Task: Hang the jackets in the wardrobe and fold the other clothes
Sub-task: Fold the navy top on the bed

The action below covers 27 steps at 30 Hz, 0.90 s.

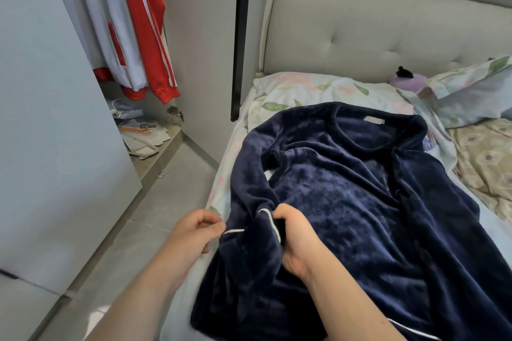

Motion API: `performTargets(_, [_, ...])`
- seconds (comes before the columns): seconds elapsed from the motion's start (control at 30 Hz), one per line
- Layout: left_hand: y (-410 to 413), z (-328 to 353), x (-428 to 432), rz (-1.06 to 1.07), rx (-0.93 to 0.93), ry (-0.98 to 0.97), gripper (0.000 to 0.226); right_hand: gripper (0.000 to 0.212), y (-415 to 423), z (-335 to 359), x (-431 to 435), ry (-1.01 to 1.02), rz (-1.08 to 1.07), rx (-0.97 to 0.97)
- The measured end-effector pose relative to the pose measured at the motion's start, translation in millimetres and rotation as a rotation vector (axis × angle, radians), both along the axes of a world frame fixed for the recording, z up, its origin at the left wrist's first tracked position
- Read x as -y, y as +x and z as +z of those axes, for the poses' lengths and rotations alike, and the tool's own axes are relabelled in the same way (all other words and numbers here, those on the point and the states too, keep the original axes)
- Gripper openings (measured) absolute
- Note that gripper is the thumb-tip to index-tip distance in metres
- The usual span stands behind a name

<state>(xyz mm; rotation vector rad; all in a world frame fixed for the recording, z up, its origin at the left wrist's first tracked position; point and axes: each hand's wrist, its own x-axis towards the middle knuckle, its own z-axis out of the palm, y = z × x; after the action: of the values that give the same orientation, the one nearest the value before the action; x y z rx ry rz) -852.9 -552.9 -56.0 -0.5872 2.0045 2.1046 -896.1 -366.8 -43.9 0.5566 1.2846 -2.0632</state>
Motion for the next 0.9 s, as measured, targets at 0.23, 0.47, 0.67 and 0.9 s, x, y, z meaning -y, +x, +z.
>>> performTargets(0.23, [14,10,-18,-0.19,0.201,0.291,0.026,0.026,3,3,-15,-0.135,-0.099,0.065])
performTargets(0.47, [42,14,-27,-0.145,0.112,0.032,0.042,0.012,10,9,-36,0.626,-0.027,-0.1])
performTargets(0.67, [62,4,-25,-0.265,0.123,-0.132,0.037,0.063,47,1,-30,0.858,0.383,-0.169])
performTargets(0.9, [65,-5,-20,-0.151,0.182,-0.236,0.036,0.059,55,10,-46,1.053,0.734,-0.224])
